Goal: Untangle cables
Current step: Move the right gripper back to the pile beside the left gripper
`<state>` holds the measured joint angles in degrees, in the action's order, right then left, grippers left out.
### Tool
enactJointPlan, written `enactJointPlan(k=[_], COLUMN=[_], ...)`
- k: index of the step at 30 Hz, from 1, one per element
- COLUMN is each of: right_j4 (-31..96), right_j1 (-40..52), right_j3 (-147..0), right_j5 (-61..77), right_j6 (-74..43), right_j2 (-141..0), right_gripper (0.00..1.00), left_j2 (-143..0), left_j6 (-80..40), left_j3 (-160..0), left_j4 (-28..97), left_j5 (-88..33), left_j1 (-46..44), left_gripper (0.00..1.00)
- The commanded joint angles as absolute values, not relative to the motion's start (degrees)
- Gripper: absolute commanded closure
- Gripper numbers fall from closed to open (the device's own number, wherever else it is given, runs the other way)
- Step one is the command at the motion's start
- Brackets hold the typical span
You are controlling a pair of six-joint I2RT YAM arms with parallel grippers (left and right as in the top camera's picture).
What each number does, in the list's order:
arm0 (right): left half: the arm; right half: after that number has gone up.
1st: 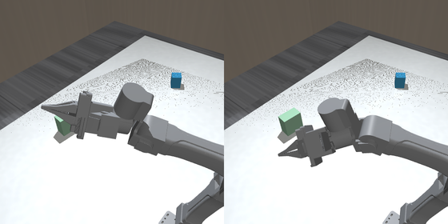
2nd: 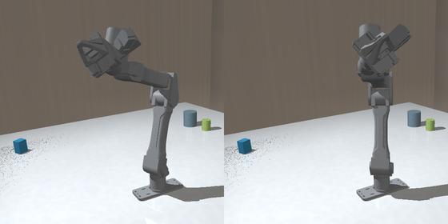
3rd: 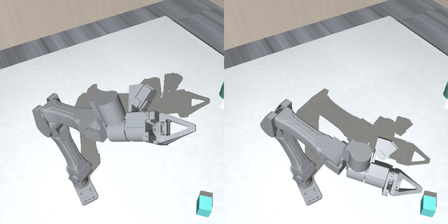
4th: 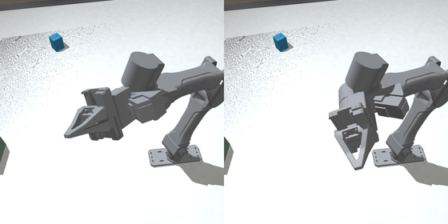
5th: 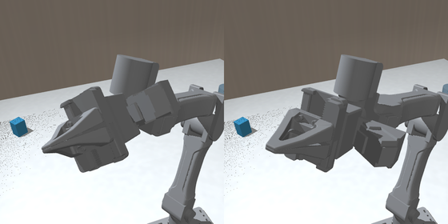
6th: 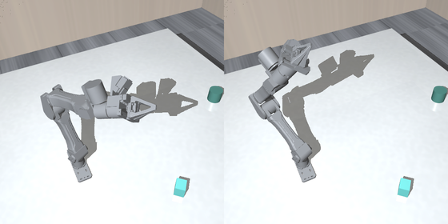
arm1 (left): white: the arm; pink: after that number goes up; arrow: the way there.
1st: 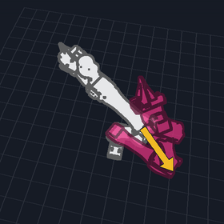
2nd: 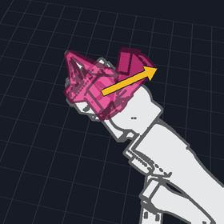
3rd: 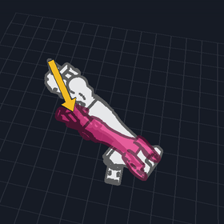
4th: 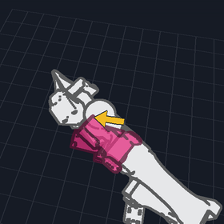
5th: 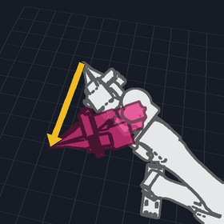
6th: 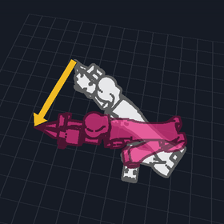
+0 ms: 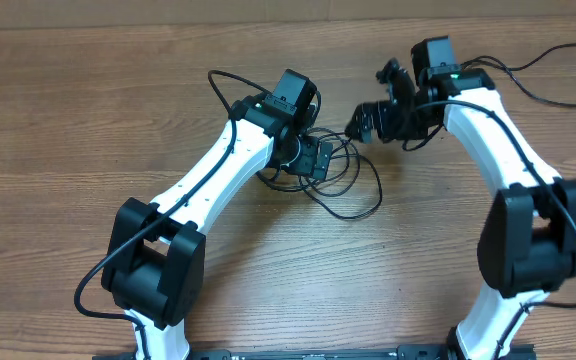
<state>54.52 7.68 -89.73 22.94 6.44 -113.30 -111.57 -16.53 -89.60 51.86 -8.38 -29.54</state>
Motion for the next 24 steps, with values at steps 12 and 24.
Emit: enactJointPlan(k=[12,24], right_j4=[52.99,51.05], right_j1=[7.77,7.79], right_j3=[-89.3,-89.3], right_j5=[30.33,41.52], right_j6=[50.81,64.97], right_j2=[-116.18,-122.93], right_gripper=[0.01,0.03], left_j2=[-111.68,-111.68], left_j6=[-17.15,-17.15], left_j3=[-89.71,-89.71], left_j4=[51.81,51.81], left_j5=[-8.82,-8.82], left_j1=[-29.43,-29.43], left_gripper=[0.0,0.0])
